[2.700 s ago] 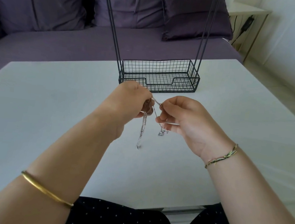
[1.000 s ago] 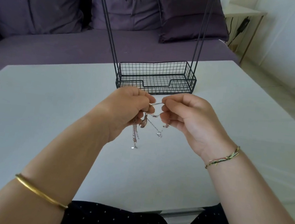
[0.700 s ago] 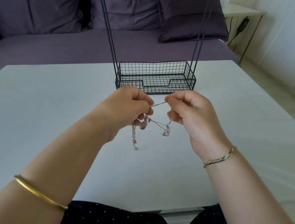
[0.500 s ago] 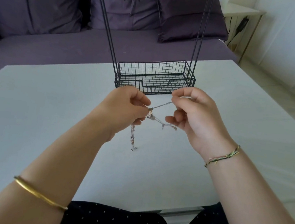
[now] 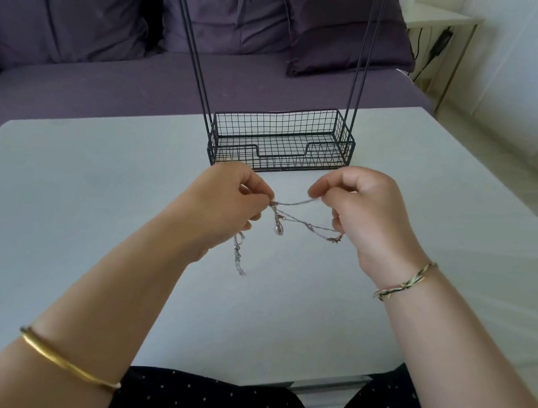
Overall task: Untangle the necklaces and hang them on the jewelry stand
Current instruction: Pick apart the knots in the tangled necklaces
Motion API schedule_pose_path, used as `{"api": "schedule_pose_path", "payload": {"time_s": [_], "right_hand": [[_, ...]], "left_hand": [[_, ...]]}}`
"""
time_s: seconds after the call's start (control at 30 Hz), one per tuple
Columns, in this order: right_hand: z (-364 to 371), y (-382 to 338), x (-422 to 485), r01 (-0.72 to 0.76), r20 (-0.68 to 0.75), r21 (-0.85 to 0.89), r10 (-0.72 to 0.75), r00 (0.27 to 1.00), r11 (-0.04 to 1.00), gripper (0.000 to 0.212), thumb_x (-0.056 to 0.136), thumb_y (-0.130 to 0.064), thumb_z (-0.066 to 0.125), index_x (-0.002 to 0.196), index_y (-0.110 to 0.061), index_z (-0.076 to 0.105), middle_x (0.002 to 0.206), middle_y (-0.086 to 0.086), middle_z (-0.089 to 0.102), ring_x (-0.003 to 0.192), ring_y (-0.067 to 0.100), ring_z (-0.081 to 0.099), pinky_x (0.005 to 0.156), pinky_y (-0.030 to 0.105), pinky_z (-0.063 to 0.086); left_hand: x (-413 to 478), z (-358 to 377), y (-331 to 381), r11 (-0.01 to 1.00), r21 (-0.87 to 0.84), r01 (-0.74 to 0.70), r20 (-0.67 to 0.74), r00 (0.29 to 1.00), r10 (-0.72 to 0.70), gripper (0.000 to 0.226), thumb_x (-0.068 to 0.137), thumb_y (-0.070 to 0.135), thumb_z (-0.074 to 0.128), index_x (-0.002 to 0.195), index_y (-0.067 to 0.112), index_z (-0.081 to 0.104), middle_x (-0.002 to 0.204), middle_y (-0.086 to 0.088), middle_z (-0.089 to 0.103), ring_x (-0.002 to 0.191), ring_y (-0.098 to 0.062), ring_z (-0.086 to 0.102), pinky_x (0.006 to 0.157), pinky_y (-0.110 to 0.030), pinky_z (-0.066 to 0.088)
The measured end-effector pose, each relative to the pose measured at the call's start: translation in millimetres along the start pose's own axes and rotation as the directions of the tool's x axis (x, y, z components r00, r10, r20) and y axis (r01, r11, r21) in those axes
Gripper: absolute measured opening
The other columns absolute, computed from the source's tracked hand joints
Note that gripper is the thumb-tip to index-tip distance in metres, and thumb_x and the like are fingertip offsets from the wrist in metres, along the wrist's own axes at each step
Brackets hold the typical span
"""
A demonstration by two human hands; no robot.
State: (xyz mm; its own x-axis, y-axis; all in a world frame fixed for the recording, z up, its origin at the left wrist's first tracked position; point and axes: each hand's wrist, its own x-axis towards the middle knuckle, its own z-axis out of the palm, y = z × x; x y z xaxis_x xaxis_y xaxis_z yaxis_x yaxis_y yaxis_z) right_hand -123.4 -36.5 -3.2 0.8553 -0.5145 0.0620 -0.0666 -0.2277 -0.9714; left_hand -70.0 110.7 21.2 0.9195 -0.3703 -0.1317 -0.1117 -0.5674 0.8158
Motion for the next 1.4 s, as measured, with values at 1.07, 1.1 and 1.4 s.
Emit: {"api": "schedule_pose_path", "payload": {"time_s": [1.07, 1.1, 1.4], "right_hand": [[9, -8, -7, -0.032, 0.201, 0.075, 0.016, 0.979, 0.997, 0.008, 0.078, -0.011, 0.068, 0.071, -0.015, 0.067, 0.063, -0.004, 0.063, 0.059, 0.001, 0.050, 0.056, 0.014, 0.039], [9, -9, -7, -0.047, 0.196, 0.084, 0.030, 0.980, 0.995, 0.010, 0.078, -0.010, 0.068, 0.069, -0.016, 0.066, 0.064, -0.005, 0.064, 0.063, 0.003, 0.053, 0.061, 0.018, 0.041], [6, -7, -6, -0.074, 0.220, -0.027, 0.078, 0.972, 0.997, 0.010, 0.083, -0.009, 0.057, 0.076, -0.007, 0.064, 0.066, -0.002, 0.066, 0.057, 0.010, 0.054, 0.057, 0.022, 0.042]], "left_hand": [[-2, 1, 6, 0.993, -0.070, -0.096, -0.039, 0.995, 0.093, 0.013, 0.085, 0.007, 0.064, 0.082, 0.019, 0.067, 0.073, 0.003, 0.067, 0.063, -0.002, 0.059, 0.052, -0.013, 0.046], [-3, 2, 7, 0.993, -0.063, -0.100, -0.049, 0.994, 0.097, 0.012, 0.084, 0.008, 0.064, 0.081, 0.019, 0.067, 0.072, 0.004, 0.066, 0.063, -0.002, 0.059, 0.052, -0.013, 0.047], [-3, 3, 9, 0.978, -0.209, -0.022, 0.006, 1.000, 0.024, 0.016, 0.090, 0.007, 0.059, 0.078, 0.016, 0.065, 0.078, 0.003, 0.070, 0.068, -0.006, 0.061, 0.060, -0.021, 0.047]]}}
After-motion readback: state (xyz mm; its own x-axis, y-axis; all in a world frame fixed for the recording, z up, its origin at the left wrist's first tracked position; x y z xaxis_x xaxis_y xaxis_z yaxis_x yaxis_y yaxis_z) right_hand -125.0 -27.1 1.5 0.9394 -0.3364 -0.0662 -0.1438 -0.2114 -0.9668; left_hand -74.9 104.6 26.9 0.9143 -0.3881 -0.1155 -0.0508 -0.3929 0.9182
